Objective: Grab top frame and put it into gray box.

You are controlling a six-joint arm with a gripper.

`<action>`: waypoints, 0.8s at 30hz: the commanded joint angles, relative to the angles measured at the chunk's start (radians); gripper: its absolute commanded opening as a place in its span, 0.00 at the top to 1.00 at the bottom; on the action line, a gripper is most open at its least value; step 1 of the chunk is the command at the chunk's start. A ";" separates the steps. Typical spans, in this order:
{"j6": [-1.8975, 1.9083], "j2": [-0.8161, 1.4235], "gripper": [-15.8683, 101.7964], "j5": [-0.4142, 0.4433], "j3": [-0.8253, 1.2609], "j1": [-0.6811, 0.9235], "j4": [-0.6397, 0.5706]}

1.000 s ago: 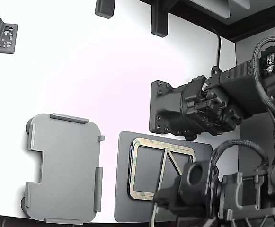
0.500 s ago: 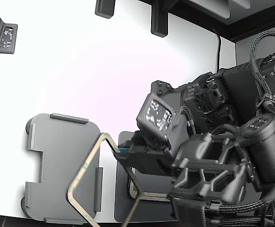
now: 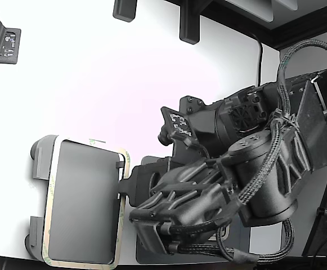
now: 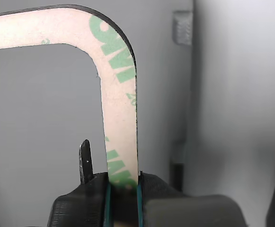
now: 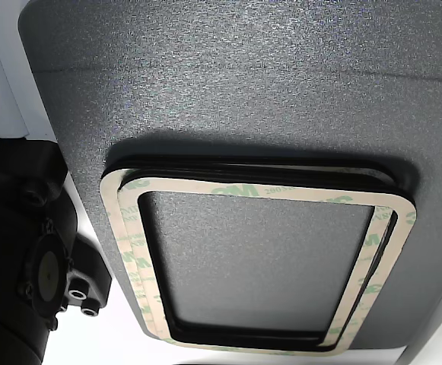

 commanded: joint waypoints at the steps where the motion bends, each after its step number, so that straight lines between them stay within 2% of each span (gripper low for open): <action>1: 0.064 0.008 0.97 -0.029 -0.028 -0.035 0.011; 11: -0.107 -0.038 0.97 -0.044 -0.067 -0.072 0.012; 24: -0.130 -0.071 0.97 -0.058 -0.054 -0.074 0.012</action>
